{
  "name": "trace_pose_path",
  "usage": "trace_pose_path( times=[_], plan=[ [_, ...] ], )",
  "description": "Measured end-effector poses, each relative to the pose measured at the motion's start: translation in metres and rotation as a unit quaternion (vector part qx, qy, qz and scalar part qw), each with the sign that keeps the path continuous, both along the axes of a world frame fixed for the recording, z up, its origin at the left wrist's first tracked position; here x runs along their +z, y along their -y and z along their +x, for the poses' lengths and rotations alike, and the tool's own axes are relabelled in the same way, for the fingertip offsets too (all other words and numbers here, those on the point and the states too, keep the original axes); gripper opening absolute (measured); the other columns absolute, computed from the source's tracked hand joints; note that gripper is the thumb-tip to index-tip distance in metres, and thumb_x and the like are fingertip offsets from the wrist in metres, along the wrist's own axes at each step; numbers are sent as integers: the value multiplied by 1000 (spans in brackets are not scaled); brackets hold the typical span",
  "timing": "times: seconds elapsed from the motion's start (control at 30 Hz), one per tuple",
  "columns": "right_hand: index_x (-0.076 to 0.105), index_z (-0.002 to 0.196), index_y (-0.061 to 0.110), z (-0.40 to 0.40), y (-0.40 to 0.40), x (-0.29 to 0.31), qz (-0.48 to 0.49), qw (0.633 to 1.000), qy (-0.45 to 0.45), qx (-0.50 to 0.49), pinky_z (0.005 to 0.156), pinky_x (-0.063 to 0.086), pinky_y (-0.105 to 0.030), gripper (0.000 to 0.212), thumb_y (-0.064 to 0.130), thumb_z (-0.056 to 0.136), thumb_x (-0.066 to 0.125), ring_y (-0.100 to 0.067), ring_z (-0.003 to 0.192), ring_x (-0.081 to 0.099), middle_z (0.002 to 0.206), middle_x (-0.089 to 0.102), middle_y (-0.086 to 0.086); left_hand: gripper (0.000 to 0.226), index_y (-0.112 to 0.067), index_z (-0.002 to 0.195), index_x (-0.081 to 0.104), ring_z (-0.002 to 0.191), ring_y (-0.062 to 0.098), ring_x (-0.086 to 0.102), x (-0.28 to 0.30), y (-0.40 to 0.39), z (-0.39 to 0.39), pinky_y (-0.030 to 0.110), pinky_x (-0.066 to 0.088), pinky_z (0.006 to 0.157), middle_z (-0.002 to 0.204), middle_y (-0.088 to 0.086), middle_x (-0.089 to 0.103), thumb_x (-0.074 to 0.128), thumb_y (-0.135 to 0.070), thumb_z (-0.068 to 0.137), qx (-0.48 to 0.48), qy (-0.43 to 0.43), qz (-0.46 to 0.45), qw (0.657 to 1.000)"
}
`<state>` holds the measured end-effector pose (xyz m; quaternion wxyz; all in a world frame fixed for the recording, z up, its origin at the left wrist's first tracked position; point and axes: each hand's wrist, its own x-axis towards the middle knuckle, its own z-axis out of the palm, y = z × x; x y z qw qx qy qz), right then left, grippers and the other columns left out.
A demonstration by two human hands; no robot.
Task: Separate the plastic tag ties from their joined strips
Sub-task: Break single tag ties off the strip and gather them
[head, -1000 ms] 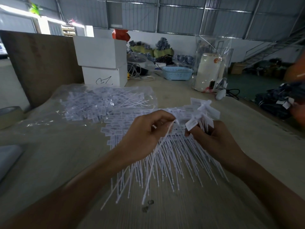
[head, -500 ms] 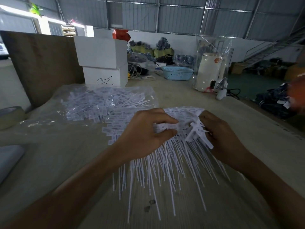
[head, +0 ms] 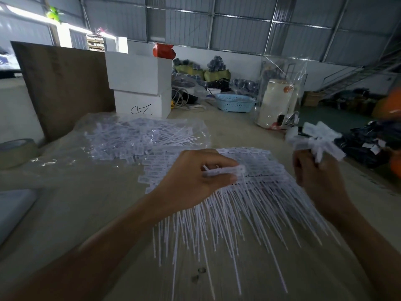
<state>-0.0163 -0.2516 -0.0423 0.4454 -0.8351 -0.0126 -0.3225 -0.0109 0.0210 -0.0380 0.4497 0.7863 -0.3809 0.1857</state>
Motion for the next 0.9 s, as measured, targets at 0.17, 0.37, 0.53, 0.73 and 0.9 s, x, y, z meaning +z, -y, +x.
trace_pose_path(
  times=[0.17, 0.37, 0.53, 0.73, 0.9],
  plan=[
    [66, 77, 21, -16, -47, -8, 8, 987, -46, 156, 44, 29, -20, 40, 46, 102, 46, -8, 45, 34, 51, 40, 9, 27, -20, 120, 71, 90, -7, 61, -2, 4, -2, 6, 40, 75, 101, -20, 66, 65, -20, 94, 8, 5, 14, 1000],
    [61, 51, 44, -35, -71, -3, 13, 968, -71, 240, 48, 25, -24, 44, 51, 92, 48, -13, 45, 27, 50, 30, -1, 36, -22, 131, 63, 93, 4, 61, -7, 7, 0, 18, 47, 77, 106, -7, 67, 61, -14, 97, 16, -12, 46, 999],
    [70, 62, 41, -40, -71, 3, 32, 960, -83, 266, 50, 38, -6, 27, 41, 84, 55, 4, 46, 52, 51, 57, 15, 33, -30, 116, 66, 90, 2, 67, -8, 7, -4, 21, 51, 77, 96, -13, 72, 75, -21, 86, 24, -19, -5, 1000],
    [69, 65, 24, -33, -63, -1, 97, 961, -111, 233, 49, 31, -27, 29, 48, 80, 62, -16, 46, 38, 53, 46, -1, 41, -33, 117, 58, 95, -4, 64, -8, 6, -3, 16, 51, 78, 106, -17, 70, 79, -30, 82, 12, 31, 29, 999],
    [70, 69, 18, -28, -61, -7, 130, 955, -106, 244, 43, 27, -20, 38, 52, 84, 62, -12, 43, 30, 49, 36, 1, 26, -29, 111, 64, 88, 6, 56, -16, 7, 2, 32, 48, 74, 100, -10, 69, 67, -37, 86, 140, 184, 96, 968]
  ],
)
